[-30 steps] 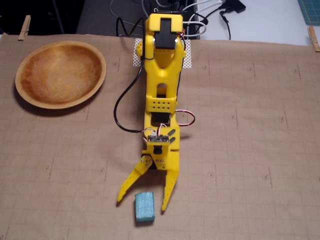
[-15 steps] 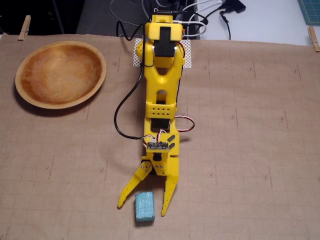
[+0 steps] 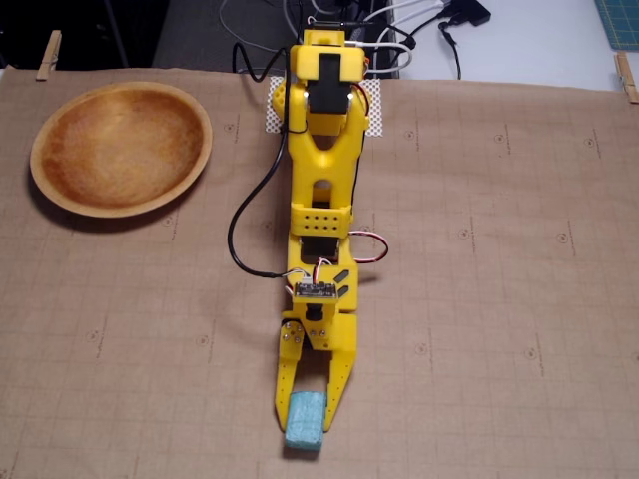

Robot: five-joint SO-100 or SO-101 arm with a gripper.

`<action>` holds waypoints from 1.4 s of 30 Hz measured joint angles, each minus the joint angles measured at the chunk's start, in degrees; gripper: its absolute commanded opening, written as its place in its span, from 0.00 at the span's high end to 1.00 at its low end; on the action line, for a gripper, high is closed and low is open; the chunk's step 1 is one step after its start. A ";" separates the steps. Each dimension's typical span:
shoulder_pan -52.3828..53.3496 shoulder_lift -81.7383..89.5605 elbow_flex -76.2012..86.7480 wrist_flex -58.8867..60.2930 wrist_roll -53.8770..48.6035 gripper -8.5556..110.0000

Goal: Grasp a blue block and put it in the bowl.

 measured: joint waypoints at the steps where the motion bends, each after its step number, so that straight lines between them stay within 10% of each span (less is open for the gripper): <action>1: 0.00 0.00 0.00 0.00 0.00 0.96; 20: -0.09 2.37 8.53 -8.96 0.00 0.95; 42: 5.27 53.61 33.57 11.60 -2.99 0.95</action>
